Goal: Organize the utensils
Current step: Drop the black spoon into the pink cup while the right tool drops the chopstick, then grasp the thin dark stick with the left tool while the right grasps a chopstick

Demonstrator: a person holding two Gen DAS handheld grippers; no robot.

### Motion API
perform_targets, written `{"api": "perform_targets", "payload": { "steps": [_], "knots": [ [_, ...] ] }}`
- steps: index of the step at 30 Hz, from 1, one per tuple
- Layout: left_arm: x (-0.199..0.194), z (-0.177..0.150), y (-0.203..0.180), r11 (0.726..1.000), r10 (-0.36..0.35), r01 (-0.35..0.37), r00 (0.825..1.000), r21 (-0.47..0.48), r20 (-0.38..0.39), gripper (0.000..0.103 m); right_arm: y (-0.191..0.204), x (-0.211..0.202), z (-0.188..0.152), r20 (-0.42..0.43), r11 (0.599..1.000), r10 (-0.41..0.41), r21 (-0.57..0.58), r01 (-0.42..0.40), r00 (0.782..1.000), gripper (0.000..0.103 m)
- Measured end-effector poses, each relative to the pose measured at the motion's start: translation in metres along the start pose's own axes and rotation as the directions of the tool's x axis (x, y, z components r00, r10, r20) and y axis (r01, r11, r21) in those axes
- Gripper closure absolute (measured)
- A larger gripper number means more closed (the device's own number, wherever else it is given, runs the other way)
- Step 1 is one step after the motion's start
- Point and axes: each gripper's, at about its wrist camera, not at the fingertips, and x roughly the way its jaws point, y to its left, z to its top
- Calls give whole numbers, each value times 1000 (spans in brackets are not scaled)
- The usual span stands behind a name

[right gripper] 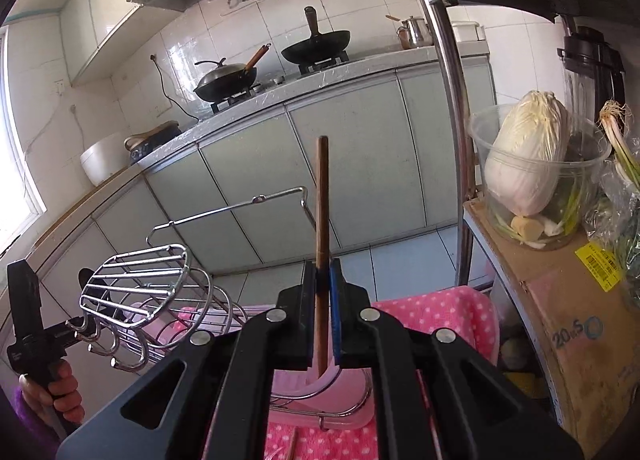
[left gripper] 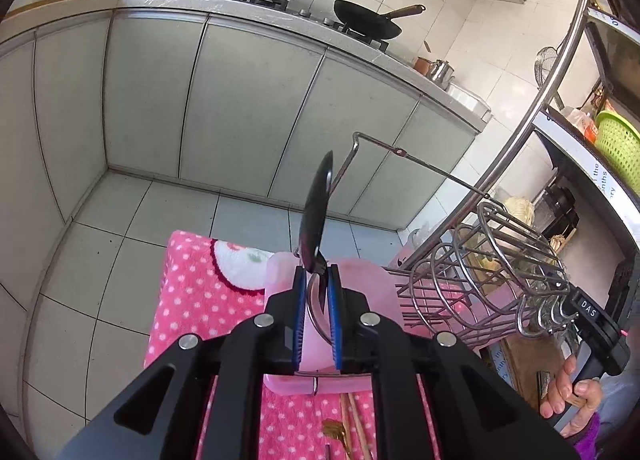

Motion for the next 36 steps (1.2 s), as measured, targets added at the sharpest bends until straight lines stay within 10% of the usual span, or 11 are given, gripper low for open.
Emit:
{"api": "perform_targets", "payload": {
  "steps": [4,14,23,36],
  "knots": [
    [-11,1,-1,1000,7,-7,1000,4,17,88,-2,-4,-3,-19,1000,11,18,-10,1000,69],
    [-51,-7,-1,1000,-1,-1,998,19,67,83,0,-46,-25,-1,999,-43,-23,43,999,60],
    [-53,-64,-5,997,-34,40,994,62,-101,81,10,-76,-81,-47,999,-23,-25,22,999,60],
    [17,-150,-14,998,4,22,885,51,-465,89,15,-32,-152,-364,998,55,51,-40,930,70]
  ]
}}
